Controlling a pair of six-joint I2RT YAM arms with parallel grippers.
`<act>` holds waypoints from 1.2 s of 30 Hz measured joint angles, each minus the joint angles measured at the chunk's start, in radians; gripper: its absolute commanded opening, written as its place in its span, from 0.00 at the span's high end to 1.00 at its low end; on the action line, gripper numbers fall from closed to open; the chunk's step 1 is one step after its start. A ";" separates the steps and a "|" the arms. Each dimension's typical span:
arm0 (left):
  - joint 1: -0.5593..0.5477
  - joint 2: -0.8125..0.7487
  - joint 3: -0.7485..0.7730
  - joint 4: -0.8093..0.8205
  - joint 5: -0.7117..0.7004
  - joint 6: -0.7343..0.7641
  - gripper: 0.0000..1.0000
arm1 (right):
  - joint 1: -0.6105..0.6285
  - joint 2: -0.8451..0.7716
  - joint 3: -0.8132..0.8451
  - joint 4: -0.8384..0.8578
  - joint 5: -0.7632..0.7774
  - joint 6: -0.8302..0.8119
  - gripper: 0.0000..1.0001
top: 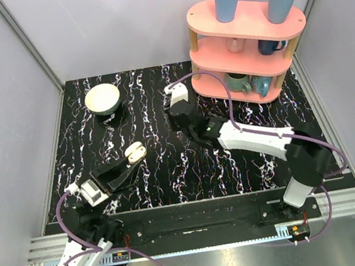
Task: Insert the wireless bluetooth earbuds into the charging case
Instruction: Pick up the right earbud from the center of the board, then insert the right earbud into the right side groove of the charging case.
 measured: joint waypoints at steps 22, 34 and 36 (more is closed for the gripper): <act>0.000 0.091 0.039 -0.064 -0.002 0.013 1.00 | 0.218 -0.406 -0.172 0.317 0.108 -0.323 0.85; 0.000 0.117 0.054 -0.127 -0.030 0.016 1.00 | 0.359 -0.402 -0.195 0.454 0.126 -0.513 0.85; 0.000 0.117 0.057 -0.132 -0.039 0.016 1.00 | 0.373 -0.399 -0.200 0.476 0.128 -0.531 0.86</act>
